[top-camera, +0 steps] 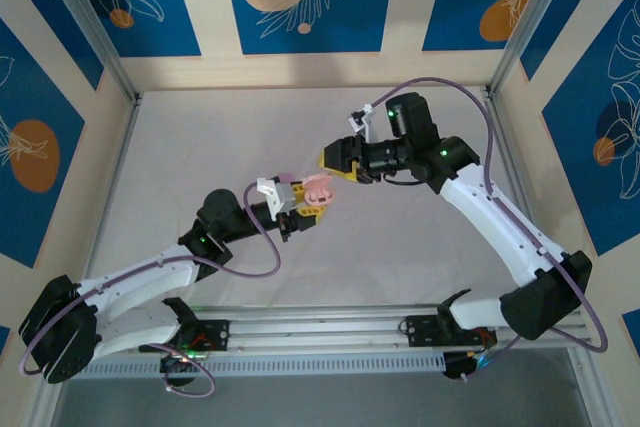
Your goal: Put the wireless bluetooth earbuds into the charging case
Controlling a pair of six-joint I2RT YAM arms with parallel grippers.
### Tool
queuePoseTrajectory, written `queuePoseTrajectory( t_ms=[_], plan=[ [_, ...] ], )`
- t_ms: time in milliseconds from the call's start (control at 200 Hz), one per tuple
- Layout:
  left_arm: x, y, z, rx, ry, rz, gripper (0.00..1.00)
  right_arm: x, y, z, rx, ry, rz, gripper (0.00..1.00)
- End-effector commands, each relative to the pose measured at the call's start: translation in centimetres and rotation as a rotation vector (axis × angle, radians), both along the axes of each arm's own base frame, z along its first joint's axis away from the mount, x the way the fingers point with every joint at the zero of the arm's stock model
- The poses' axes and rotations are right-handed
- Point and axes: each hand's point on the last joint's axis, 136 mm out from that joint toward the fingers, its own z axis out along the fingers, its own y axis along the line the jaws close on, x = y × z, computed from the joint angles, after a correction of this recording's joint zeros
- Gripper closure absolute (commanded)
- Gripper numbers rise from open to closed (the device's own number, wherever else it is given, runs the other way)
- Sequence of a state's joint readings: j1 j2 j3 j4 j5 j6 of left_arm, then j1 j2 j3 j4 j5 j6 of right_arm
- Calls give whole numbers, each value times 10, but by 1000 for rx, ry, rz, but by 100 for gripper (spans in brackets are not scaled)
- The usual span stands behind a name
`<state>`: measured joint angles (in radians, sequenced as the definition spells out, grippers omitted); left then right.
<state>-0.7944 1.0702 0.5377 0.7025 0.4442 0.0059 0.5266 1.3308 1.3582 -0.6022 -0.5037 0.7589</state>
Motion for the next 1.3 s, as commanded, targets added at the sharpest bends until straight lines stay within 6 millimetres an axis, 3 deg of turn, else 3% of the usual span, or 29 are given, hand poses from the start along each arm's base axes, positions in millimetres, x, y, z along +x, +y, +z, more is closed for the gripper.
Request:
queuePoseTrajectory(
  t_ms=[0, 390, 670, 955, 1131, 1296],
  plan=[
    [-4, -3, 26, -53, -37, -15, 68, -13, 5, 7, 4, -2, 62, 42],
    [-1, -1, 31, -67, -42, 6, 68, -34, -5, -2, -1, 26, 95, 44],
    [-3, 0, 38, -100, -43, -6, 67, -48, -19, 9, 186, 60, 131, 40],
    [-3, -4, 43, -126, -36, -26, 67, -55, -4, 1, 209, 115, 217, 40],
    [-3, -4, 44, -128, -36, -24, 67, -53, 4, -12, 195, 173, 243, 48],
    [-3, -4, 42, -123, -33, -21, 66, -55, 8, -10, 215, 174, 269, 53]
  ],
)
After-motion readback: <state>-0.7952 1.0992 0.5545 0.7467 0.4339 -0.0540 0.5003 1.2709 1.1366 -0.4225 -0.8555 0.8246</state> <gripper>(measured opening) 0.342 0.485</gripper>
